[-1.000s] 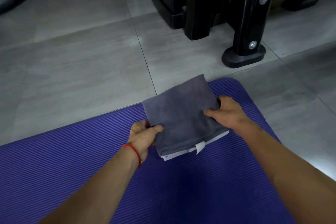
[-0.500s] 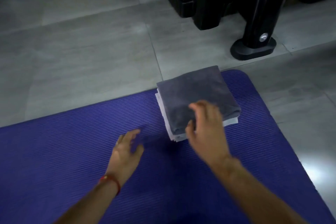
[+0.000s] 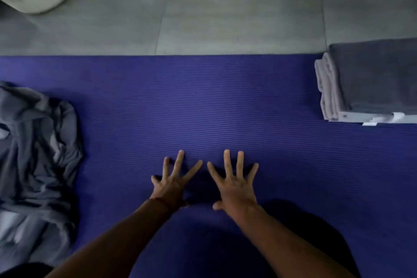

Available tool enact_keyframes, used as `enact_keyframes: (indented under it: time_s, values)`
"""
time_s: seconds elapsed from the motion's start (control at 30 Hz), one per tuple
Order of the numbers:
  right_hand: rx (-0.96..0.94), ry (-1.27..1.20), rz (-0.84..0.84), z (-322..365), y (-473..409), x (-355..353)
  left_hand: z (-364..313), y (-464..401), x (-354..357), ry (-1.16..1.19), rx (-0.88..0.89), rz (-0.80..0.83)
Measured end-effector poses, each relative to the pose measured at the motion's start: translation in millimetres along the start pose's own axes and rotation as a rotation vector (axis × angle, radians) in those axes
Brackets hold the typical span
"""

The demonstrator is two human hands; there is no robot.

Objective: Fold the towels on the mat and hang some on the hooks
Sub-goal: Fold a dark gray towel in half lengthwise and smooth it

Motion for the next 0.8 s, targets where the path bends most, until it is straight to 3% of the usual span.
enact_keyframes:
  time_s: [0.2,0.43,0.63,0.8]
  values:
    - [0.063,0.041,0.1,9,-4,-4,3,-5,7,-0.024,0.047,-0.021]
    - [0.101,0.025,0.07,8,-6,1,3,-15,19,-0.025,0.039,-0.014]
    - [0.246,-0.2,0.071,28,8,-3,5,-11,20,0.047,0.058,-0.005]
    - [0.307,-0.424,-0.137,70,29,17,23,18,47,0.208,0.206,-0.33]
Point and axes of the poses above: each hand's wrist, its own y-axis away from the middle knuckle, its own x-axis out of the palm, z = x × y, the point moved 4 cm from there along -y, towards the middle knuckle, and after that the axes turned 12 degrees about x, right-handed, at the moved point
